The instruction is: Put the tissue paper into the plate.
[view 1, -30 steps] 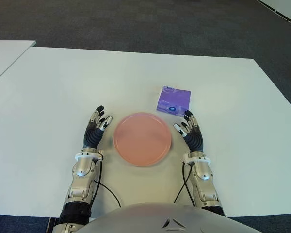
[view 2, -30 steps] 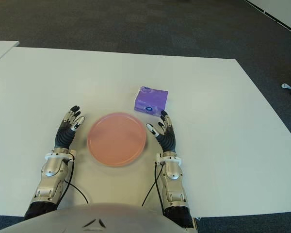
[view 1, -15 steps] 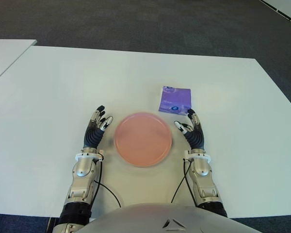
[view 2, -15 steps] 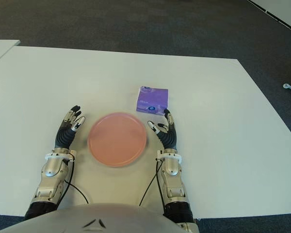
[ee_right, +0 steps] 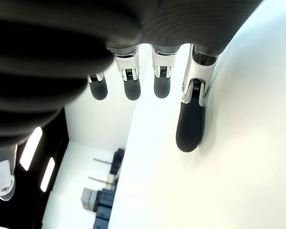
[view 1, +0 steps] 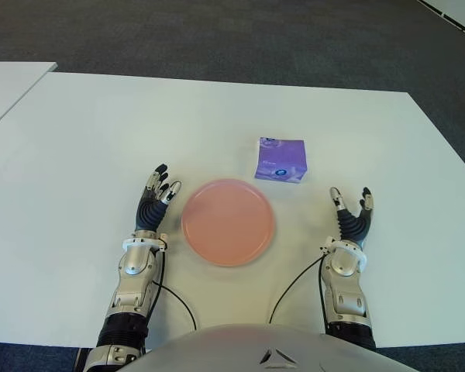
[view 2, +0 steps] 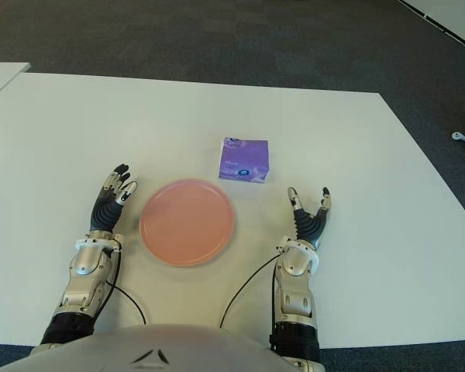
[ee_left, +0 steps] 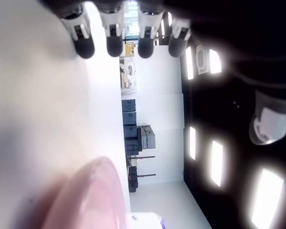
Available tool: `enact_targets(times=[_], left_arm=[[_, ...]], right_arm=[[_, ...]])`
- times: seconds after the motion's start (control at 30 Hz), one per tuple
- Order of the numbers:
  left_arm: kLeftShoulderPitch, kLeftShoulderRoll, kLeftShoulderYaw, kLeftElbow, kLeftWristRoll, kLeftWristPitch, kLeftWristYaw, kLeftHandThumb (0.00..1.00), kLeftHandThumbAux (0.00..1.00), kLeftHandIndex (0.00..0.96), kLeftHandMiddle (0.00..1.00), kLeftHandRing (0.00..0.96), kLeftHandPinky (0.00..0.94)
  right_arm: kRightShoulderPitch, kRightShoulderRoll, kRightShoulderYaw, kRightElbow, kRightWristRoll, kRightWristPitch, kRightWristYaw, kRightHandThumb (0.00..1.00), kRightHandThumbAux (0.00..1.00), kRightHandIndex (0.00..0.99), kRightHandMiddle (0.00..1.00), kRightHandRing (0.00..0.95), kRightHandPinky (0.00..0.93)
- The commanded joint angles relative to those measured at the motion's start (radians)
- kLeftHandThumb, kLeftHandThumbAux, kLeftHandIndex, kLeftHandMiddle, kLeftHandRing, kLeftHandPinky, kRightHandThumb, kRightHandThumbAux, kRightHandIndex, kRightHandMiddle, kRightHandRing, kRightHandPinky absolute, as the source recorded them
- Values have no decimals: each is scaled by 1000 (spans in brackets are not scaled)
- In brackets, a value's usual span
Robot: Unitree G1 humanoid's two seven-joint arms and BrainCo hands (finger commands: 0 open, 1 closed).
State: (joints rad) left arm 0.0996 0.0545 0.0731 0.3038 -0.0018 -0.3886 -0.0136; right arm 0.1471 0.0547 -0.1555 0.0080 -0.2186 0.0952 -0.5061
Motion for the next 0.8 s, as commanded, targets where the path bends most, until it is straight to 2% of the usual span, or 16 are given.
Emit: enact_targets(times=[0.03, 0.13, 0.17, 0.2, 0.23, 0.27, 0.33, 0.37, 0.43, 0.53, 0.7, 0.8], left_arm=[[1, -7, 7, 61, -10, 13, 2, 0, 464, 0, 0, 0, 0], [-6, -7, 10, 75, -11, 4, 0, 0, 465, 0, 0, 0, 0], [-8, -7, 11, 78, -12, 2, 0, 0, 464, 0, 0, 0, 0], [-9, -6, 11, 81, -12, 1, -1, 0, 464, 0, 0, 0, 0], [-11, -6, 11, 83, -12, 0, -1, 0, 464, 0, 0, 0, 0], [-12, -6, 12, 85, -12, -1, 0, 0, 463, 0, 0, 0, 0], [-14, -5, 13, 88, -11, -3, 0, 0, 460, 0, 0, 0, 0], [-15, -4, 13, 90, -10, -4, 0, 0, 459, 0, 0, 0, 0], [-18, -4, 15, 95, -8, -6, 0, 0, 457, 0, 0, 0, 0], [-22, -3, 17, 103, -5, -14, 3, 0, 455, 0, 0, 0, 0], [-25, -4, 18, 111, -2, -23, 7, 0, 453, 0, 0, 0, 0], [-26, -6, 20, 115, -3, -28, 8, 0, 453, 0, 0, 0, 0]], right_arm=[[18, 43, -4, 55, 17, 85, 1, 129, 489, 0, 0, 0, 0], [12, 41, -4, 62, 19, 85, -1, 129, 489, 0, 0, 0, 0], [-52, 19, 0, -105, -38, 65, -23, 82, 312, 0, 0, 0, 0], [-101, 2, 3, -230, -81, 51, -39, 119, 396, 0, 0, 0, 0], [-187, -29, 0, -322, -122, 21, -56, 145, 450, 0, 0, 0, 0], [-243, -50, -3, -371, -146, 2, -67, 156, 471, 0, 0, 0, 0], [-288, -79, -8, -313, -132, -98, -75, 189, 523, 0, 0, 0, 0], [-288, -83, -7, -292, -122, -132, -71, 196, 531, 0, 0, 0, 0], [-296, -87, 4, -264, -118, -172, -65, 219, 543, 0, 0, 0, 0], [-353, -103, 22, -192, -128, -227, -61, 243, 565, 0, 0, 0, 0], [-396, -119, 16, -148, -130, -271, -51, 260, 575, 0, 0, 0, 0], [-473, -154, 39, -130, -189, -249, -31, 261, 565, 0, 0, 0, 0]])
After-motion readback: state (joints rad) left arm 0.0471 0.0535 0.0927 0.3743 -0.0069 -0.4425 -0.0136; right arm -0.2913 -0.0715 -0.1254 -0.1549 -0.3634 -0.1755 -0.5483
